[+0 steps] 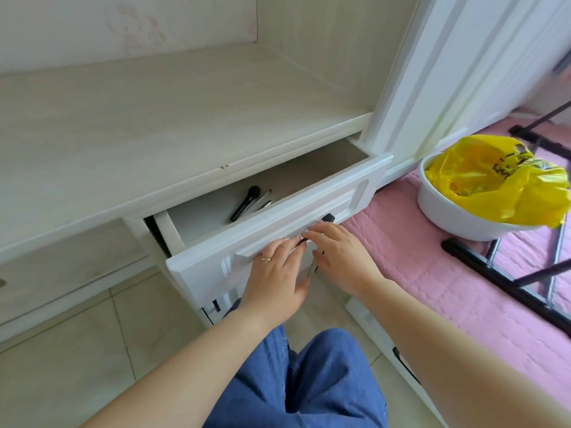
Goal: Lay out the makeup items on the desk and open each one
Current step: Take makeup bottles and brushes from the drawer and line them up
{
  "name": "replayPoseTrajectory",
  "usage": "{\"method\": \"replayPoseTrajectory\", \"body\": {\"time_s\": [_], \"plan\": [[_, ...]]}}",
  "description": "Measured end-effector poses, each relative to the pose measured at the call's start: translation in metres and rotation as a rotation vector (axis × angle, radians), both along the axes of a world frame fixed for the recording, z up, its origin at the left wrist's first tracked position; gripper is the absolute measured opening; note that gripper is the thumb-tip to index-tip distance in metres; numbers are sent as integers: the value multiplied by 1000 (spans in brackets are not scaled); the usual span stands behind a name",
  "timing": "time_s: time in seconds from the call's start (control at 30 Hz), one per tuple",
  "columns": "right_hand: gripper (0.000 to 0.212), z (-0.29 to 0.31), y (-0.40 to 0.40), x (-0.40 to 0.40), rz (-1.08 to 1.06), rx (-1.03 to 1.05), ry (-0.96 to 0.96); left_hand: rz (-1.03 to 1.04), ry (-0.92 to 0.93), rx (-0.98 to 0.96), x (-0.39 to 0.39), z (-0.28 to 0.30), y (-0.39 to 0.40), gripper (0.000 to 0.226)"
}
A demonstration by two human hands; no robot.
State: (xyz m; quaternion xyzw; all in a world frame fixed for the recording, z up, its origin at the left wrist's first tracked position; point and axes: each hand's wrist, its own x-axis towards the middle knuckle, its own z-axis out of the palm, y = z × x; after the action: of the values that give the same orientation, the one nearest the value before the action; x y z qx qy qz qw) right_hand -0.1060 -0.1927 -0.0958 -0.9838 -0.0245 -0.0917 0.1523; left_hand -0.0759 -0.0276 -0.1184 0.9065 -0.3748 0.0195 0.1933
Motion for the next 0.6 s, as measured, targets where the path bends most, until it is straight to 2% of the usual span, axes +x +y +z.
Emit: {"method": "replayPoseTrajectory", "body": {"time_s": [0.17,0.43,0.6], "plan": [[42,0,-4,-42,12,-6,-68,-48,10,-28,-35,1,-5,63],[43,-5,-8,-90,-27,-36,-68,-120,10,-15,-75,-1,-8,66],[49,-10,-9,-112,-52,-42,-50,-180,87,2,-86,7,-6,72]]}}
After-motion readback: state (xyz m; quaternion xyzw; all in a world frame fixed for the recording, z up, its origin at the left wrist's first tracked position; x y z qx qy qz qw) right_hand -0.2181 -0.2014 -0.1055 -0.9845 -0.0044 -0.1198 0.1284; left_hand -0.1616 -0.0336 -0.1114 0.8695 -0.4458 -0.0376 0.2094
